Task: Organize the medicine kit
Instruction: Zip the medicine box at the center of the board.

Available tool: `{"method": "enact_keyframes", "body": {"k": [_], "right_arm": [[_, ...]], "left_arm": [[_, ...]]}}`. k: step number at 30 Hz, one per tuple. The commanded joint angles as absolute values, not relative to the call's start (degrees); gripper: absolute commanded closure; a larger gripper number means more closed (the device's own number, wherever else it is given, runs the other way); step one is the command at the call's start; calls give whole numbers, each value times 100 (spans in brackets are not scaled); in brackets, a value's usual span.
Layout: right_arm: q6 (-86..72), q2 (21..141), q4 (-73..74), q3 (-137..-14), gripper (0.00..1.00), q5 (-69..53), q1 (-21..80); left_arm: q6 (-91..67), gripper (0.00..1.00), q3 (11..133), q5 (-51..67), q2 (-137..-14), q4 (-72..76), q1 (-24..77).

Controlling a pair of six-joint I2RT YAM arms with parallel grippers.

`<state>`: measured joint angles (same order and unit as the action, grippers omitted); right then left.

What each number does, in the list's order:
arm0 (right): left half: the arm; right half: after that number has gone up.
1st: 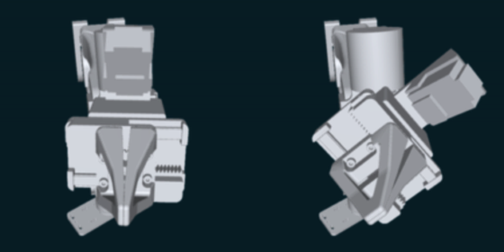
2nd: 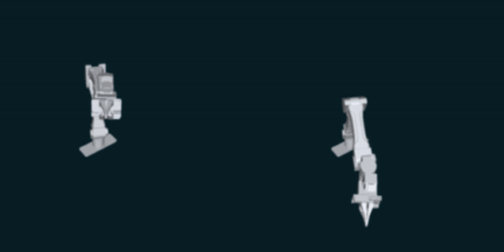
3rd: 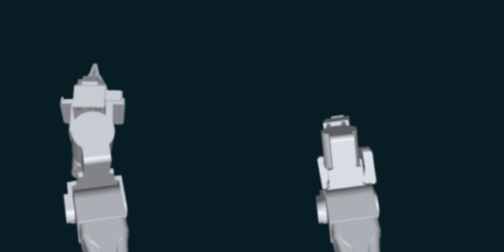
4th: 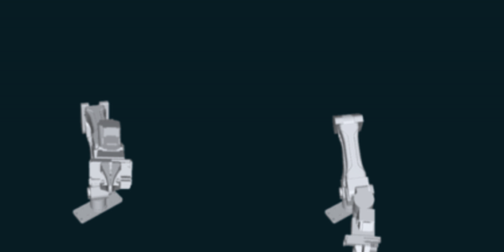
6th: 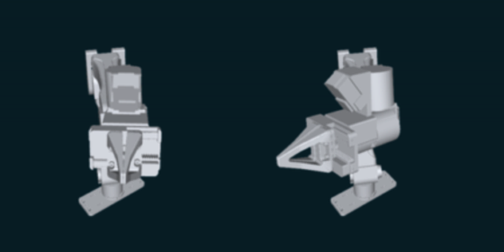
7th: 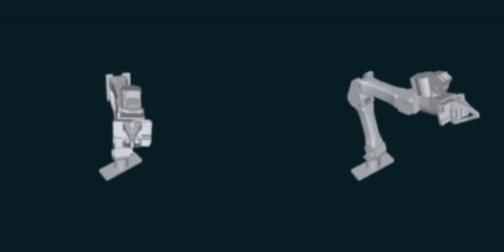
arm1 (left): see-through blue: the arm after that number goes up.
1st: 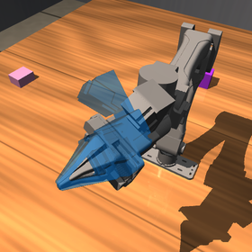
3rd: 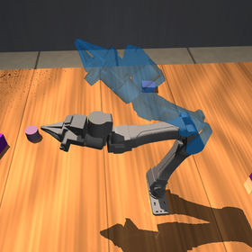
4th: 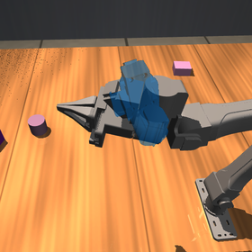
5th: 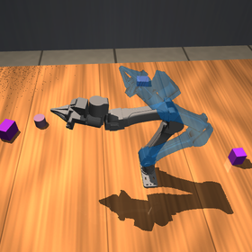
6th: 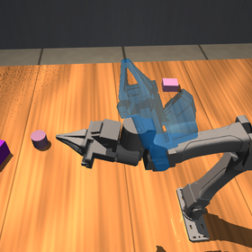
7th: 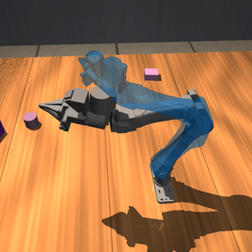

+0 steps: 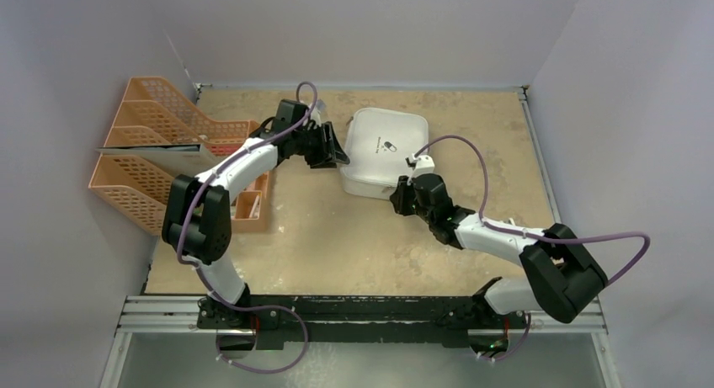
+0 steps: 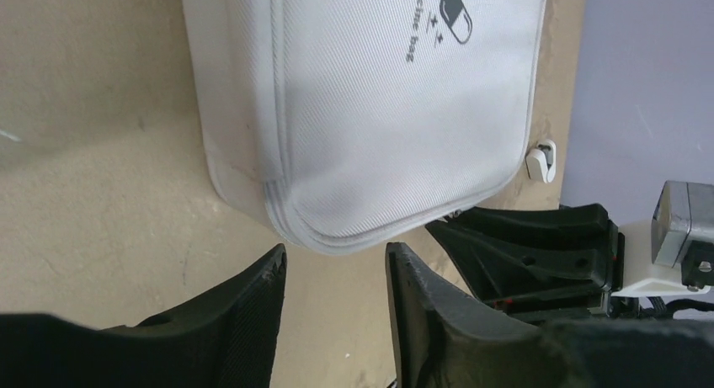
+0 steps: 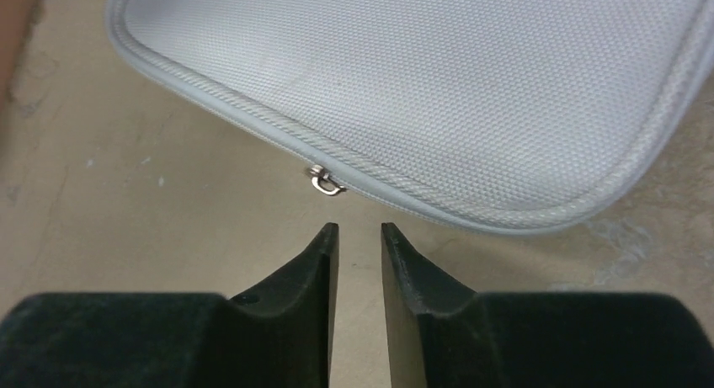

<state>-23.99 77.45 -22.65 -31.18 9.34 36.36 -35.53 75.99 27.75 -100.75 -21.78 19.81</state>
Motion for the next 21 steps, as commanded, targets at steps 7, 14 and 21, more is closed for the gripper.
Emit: {"method": "enact_keyframes", "body": {"k": [7, 14, 21], "right_arm": [[-2194, 7892, -2922, -3340, 43, 1220, 3979], [-1802, 8420, -3653, -3524, 41, 2367, 4343], [-1463, 9004, -4351, -3784, 47, 3433, 4654]], "left_arm": [[-4173, 53, 6828, 3117, -9812, -1285, 2373], [-4123, 52, 6697, 2857, -9969, -1109, 2390], [-4095, 52, 6633, 2700, -10052, -1137, 2391]]}}
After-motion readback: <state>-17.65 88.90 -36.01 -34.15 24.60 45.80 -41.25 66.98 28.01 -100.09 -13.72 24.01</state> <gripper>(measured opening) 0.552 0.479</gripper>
